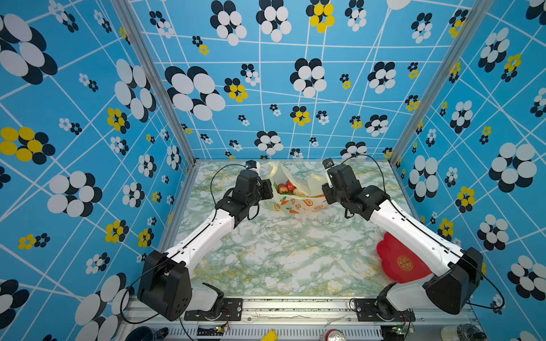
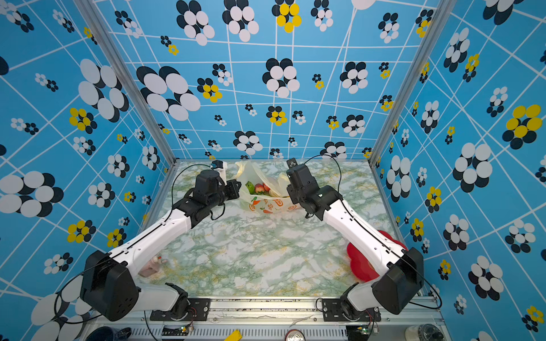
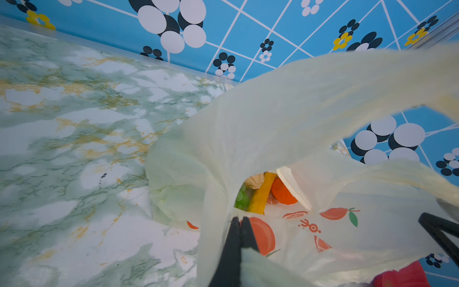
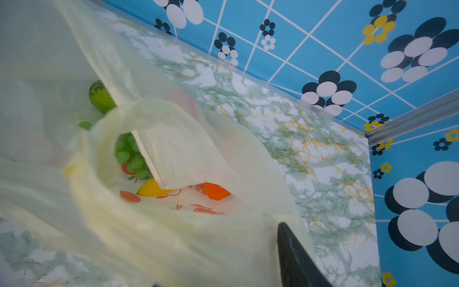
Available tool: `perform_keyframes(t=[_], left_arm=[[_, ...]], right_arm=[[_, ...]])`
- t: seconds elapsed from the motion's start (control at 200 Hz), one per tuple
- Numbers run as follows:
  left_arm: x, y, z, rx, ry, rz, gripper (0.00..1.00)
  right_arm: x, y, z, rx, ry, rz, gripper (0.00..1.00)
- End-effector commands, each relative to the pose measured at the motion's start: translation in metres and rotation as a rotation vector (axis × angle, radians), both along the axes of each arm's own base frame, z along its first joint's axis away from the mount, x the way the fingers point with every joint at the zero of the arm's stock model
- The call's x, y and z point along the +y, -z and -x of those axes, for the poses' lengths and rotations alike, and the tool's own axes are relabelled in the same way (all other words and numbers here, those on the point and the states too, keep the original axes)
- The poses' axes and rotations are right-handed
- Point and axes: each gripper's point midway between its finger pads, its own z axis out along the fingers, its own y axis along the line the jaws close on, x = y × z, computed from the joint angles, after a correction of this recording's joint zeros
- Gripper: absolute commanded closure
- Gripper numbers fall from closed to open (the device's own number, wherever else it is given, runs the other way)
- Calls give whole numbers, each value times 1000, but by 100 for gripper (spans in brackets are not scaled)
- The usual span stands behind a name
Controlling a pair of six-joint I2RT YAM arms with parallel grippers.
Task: Take fruits out of the plastic bag
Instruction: Spread open the plastic bag at the top-center of the table.
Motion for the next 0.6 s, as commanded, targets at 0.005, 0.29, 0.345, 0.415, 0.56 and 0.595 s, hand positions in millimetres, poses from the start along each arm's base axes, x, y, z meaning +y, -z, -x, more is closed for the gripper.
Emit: perform_keyframes(t=[0.005, 0.29, 0.345, 0.415, 0.56, 0.595], left_arm=[[3, -8, 4, -8, 7, 48, 98], [38, 32, -12, 125, -104, 125, 98], [45, 46, -14, 156, -131, 132, 97], [56, 69, -16, 228, -179, 142, 98], [62, 112, -17, 369, -206, 165, 97], [61, 120, -16, 397, -206, 159, 96]], right_arm=[[-4, -4, -11, -2, 60, -117, 65], [-50, 16, -31, 46, 271, -564, 90], [-57, 33, -35, 74, 304, -713, 94], [-63, 58, -39, 108, 348, -852, 99], [-54, 111, -38, 191, 399, -994, 100], [-52, 122, -38, 212, 411, -1018, 100]])
